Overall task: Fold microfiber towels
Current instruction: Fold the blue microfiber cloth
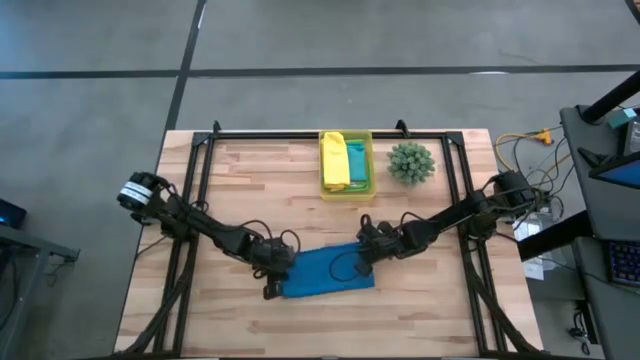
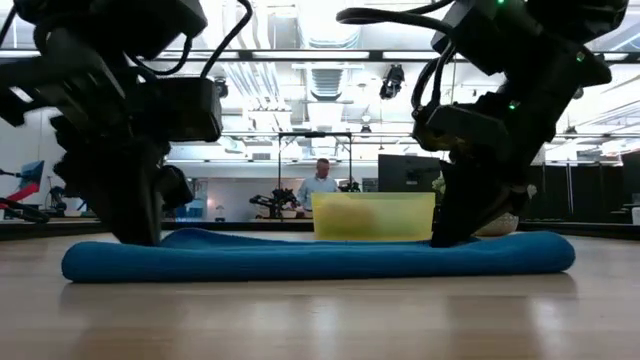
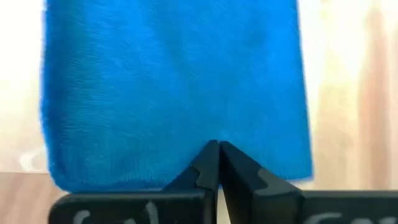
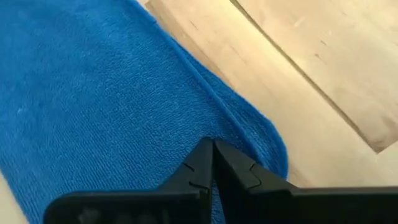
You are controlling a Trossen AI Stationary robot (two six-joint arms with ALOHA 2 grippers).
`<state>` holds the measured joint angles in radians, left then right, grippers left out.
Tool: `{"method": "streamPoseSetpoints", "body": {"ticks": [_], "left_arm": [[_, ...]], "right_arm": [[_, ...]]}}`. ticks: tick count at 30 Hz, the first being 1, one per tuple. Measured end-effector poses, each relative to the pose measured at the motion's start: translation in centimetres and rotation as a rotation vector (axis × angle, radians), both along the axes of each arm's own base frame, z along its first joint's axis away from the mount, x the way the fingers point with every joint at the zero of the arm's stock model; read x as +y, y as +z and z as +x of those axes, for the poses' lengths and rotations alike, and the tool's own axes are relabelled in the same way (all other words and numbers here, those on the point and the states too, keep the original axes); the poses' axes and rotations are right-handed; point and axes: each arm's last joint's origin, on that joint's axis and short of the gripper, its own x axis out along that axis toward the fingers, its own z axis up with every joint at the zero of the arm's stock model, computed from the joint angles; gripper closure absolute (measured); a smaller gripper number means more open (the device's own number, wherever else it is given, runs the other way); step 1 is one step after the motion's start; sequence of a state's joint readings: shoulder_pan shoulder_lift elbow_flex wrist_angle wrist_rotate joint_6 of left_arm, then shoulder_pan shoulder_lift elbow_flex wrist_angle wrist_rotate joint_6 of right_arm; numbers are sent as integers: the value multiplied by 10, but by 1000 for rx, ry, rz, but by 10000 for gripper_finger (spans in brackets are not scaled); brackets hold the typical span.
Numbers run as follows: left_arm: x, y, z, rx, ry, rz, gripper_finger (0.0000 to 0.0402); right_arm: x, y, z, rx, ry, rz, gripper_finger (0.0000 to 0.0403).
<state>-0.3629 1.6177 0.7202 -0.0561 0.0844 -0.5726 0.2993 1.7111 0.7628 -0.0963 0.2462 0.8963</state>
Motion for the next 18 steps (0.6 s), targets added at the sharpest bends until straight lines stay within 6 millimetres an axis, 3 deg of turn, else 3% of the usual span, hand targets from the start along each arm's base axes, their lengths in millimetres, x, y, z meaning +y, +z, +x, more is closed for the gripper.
{"method": "streamPoseSetpoints", "body": {"ticks": [5, 9, 13, 18], "left_arm": [[-7, 6, 2, -9, -23, -26, 401], [-9, 24, 5, -73, -18, -55, 401], [-8, 42, 8, -150, -51, -49, 402], [1, 52, 32, -227, -155, -37, 402]], "right_arm": [[-5, 2, 1, -3, -4, -15, 394], [-1, 19, 1, -68, 23, -35, 394], [17, 35, -5, -141, 32, -32, 394], [52, 40, -20, -237, -59, 4, 394]]}}
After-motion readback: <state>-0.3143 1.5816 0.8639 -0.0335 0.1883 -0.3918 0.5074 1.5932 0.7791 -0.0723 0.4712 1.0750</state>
